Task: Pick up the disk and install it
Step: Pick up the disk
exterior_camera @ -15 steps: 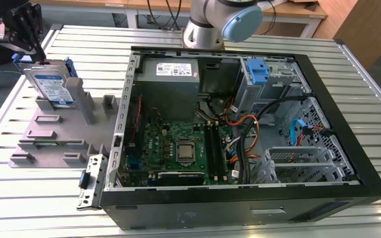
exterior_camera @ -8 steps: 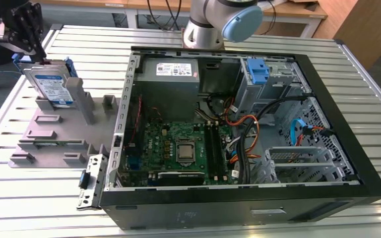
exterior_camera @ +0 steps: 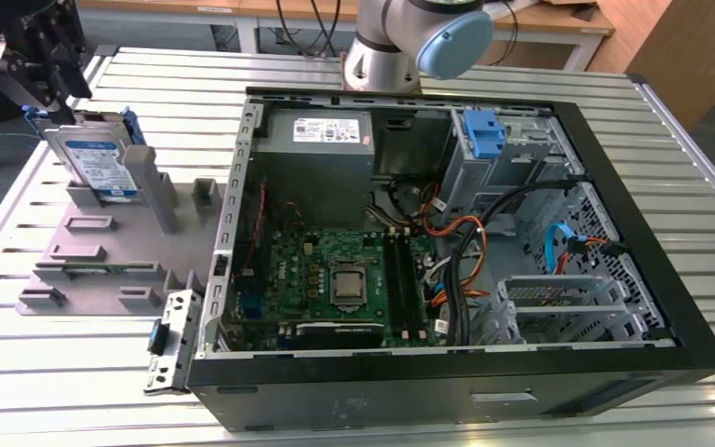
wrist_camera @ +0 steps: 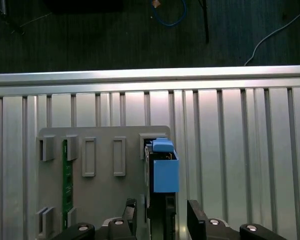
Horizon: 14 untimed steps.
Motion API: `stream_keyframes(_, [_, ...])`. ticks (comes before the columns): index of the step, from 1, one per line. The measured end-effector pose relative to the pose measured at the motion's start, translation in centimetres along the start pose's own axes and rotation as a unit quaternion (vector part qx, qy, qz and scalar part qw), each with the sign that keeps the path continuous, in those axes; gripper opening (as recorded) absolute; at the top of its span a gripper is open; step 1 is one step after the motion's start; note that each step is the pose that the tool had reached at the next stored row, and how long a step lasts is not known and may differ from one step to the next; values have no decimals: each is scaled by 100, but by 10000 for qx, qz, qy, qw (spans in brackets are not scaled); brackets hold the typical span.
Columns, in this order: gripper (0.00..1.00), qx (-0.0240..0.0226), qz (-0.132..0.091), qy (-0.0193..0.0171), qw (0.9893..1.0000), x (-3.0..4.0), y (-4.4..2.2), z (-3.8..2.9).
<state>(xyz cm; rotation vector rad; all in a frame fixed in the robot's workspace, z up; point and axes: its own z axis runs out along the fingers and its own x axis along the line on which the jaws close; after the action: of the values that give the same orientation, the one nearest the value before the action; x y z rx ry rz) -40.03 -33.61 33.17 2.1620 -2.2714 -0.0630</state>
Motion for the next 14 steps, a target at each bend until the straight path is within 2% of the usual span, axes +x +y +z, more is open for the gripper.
stream_keyframes(1, [47,0,0,0,10000,0,0,0])
stream_keyframes(2, [54,0,0,0,10000,0,0,0])
stream_keyframes(5, [54,1,0,0,10000,-1,-1,7])
stream_keyframes(14, [54,4,-86,3,10000,2,-4,137])
